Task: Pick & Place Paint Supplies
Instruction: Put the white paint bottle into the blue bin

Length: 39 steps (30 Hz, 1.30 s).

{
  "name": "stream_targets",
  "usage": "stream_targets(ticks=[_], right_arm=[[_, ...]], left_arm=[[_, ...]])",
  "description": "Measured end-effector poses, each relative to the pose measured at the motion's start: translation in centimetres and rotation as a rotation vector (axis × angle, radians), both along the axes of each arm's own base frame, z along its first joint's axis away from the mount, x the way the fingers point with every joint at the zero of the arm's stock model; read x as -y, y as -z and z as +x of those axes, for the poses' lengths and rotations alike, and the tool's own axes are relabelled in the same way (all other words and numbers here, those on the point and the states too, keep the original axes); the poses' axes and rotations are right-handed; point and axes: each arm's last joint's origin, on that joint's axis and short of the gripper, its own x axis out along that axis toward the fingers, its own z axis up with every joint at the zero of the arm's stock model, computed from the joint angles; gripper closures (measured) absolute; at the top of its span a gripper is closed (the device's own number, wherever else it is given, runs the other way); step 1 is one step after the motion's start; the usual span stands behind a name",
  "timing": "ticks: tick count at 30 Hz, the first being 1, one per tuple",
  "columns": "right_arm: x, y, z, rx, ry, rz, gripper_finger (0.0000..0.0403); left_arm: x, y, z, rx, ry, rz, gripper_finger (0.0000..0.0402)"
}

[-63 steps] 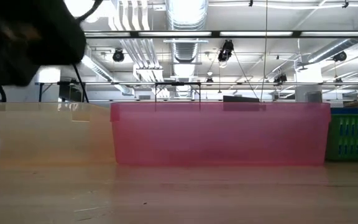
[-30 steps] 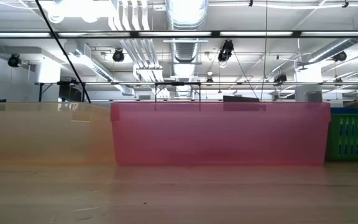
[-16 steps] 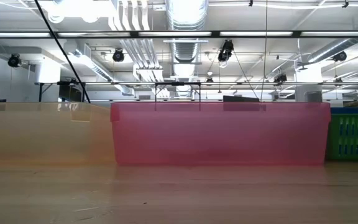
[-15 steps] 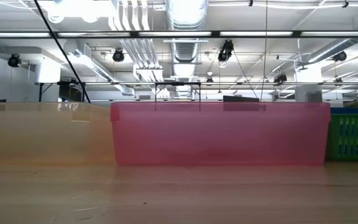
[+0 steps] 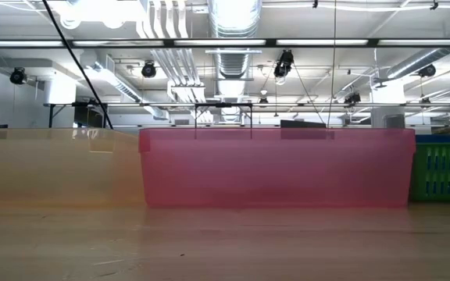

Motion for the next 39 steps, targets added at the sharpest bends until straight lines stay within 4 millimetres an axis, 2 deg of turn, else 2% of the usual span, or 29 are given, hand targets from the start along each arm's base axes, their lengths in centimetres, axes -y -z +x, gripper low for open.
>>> stream_targets(ticks=[21, 24, 31, 39], right_arm=[[0.05, 0.11, 0.24, 0.027, 0.013, -0.026, 0.0177], [0.05, 0.13, 0.25, 0.031, 0.012, -0.031, 0.0198], [0.08, 0.16, 0.22, 0.036, 0.006, -0.037, 0.0296], [0.05, 0.21, 0.15, 0.034, -0.004, -0.037, 0.0296]], left_arm=[[-0.33, -0.28, 0.3, 0.036, -0.007, 0.006, 0.0273], [-0.38, -0.27, 0.32, 0.036, -0.009, 0.006, 0.0273], [-0.41, -0.27, 0.33, 0.036, -0.008, 0.007, 0.0273], [-0.47, -0.28, 0.4, 0.041, -0.013, 0.013, 0.0266]])
